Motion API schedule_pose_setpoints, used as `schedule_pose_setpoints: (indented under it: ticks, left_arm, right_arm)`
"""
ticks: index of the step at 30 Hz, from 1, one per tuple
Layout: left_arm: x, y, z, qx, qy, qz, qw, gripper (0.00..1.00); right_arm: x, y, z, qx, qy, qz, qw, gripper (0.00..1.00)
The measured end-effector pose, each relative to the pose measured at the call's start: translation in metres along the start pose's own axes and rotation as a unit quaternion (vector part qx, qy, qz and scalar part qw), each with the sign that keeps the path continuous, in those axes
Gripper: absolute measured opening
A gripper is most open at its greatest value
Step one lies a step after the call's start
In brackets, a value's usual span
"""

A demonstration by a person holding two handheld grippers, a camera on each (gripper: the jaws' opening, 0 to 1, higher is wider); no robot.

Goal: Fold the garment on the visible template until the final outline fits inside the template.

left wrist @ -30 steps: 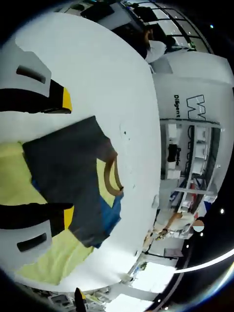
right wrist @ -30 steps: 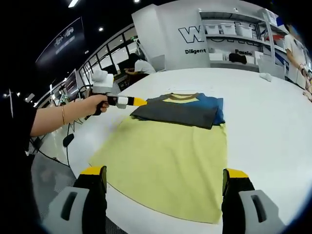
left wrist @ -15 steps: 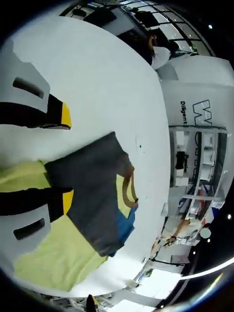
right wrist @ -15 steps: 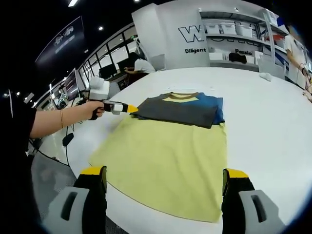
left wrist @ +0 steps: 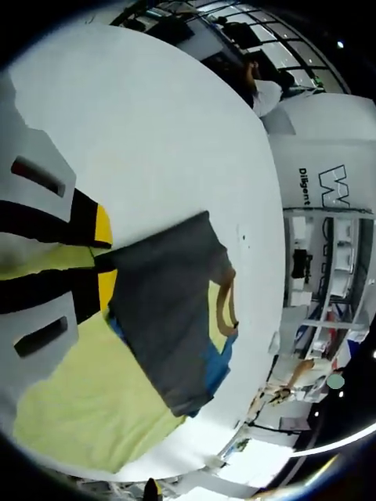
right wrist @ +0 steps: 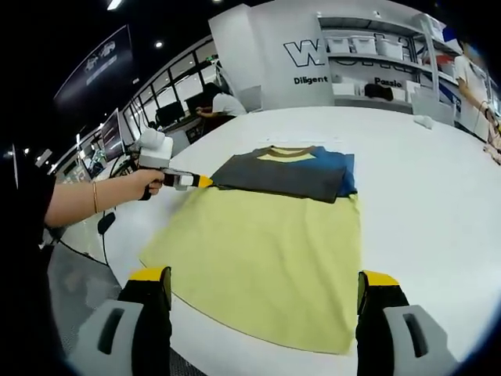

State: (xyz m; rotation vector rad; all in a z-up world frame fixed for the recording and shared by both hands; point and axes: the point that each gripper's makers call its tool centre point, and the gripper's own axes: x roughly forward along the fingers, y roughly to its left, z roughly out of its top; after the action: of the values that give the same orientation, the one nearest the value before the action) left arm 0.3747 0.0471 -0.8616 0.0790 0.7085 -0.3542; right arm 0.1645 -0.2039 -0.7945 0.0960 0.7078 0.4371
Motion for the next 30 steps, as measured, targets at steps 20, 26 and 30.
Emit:
schedule_pose_setpoints:
  ticks: [20,26,30]
  left_arm:
    - [-0.006,0.012,0.002,0.064,-0.001,0.033,0.9974,0.06]
    - [-0.009,0.026,0.000,0.065,0.003,0.032,0.9974,0.06]
    - [-0.012,0.034,-0.002,0.081,0.006,0.039,0.9959,0.06]
  right_arm:
    - [0.000,0.004,-0.004,-0.011,0.011,0.004,0.9999,0.99]
    - [0.000,0.004,-0.006,-0.013,0.016,0.007,0.9998,0.99]
    - [0.001,0.007,-0.008,-0.017,0.021,0.014,0.9995,0.99]
